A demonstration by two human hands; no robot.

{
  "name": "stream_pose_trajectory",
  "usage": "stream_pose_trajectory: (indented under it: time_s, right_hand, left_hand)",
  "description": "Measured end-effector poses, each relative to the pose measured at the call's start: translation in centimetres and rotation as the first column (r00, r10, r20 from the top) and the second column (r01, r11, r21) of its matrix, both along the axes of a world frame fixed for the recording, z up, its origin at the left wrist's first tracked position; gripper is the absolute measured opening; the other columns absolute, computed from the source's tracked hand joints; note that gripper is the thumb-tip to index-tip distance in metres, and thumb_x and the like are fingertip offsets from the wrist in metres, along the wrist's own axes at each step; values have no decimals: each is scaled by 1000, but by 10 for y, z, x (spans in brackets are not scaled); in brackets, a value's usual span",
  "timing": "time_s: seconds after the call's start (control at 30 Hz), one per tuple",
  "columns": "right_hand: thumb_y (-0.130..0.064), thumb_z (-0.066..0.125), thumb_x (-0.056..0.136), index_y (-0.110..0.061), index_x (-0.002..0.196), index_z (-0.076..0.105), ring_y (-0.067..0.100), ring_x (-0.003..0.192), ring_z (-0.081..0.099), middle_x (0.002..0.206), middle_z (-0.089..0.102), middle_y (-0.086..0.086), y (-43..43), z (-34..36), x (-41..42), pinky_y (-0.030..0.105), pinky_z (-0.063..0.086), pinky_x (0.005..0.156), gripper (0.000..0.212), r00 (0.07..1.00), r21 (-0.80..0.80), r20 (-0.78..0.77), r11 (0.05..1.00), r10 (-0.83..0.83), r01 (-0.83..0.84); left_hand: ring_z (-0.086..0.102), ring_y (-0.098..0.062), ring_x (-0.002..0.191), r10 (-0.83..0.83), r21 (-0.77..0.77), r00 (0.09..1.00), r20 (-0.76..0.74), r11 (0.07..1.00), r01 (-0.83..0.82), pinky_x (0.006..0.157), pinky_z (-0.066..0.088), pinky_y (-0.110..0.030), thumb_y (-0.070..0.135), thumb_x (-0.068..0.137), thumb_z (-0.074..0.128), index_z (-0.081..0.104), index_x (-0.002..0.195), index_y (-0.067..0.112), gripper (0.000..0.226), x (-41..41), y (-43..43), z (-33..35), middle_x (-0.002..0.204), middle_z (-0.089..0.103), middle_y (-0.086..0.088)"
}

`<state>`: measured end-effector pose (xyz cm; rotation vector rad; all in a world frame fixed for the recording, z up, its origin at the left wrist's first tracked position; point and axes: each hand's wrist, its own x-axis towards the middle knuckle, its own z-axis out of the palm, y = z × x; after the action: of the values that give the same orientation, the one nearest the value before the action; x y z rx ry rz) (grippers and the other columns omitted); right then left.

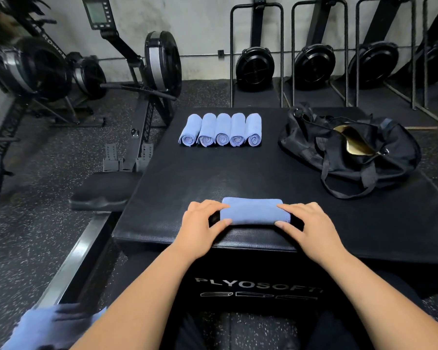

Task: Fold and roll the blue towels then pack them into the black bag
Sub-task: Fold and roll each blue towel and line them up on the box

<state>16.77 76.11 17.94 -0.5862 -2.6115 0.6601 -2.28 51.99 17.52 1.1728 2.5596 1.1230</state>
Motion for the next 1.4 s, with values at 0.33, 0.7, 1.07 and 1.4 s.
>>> stream_pose_trajectory:
  time_s: [0.33, 0.7, 1.07, 1.4]
  right_hand:
    - [-55, 61, 98, -33, 106, 75, 18, 106, 51, 108, 64, -19, 31, 9, -40, 33, 40, 89, 27, 990, -172, 139, 985, 11, 14]
    - [-45, 67, 96, -51, 112, 74, 2, 100, 64, 107, 72, -31, 23, 39, -46, 26, 49, 88, 18, 976, -196, 216, 980, 31, 12]
    - [-56, 68, 85, -40, 85, 70, 1, 81, 64, 79, 71, -18, -37, 32, -49, 33, 55, 76, 16, 969, -234, 217, 957, -119, 170]
    - [-56, 64, 89, -34, 91, 64, 7, 86, 65, 79, 71, -16, -79, 27, -58, 36, 56, 82, 22, 968, -288, 240, 947, -70, 140]
  left_hand:
    - [51, -26, 115, 184, -166, 967, 175, 974, -155, 103, 46, -47, 53, 103, 55, 73, 105, 24, 34, -26, 34, 19, 107, 61, 9]
    - [56, -21, 90, 303, -58, 922, -241, 944, -326, 82, 43, -39, 39, 103, 58, 73, 103, 38, 14, -8, 51, 30, 89, 57, 11]
    - [66, -12, 98, 347, -76, 873, 343, 936, -343, 92, 55, -38, 52, 95, 62, 61, 133, 35, 42, 15, 41, 22, 85, 70, 17]
    - [65, -12, 98, 394, -94, 720, 572, 903, -419, 89, 53, -35, 48, 86, 77, 45, 124, 28, 53, 17, 42, 44, 107, 64, 12]
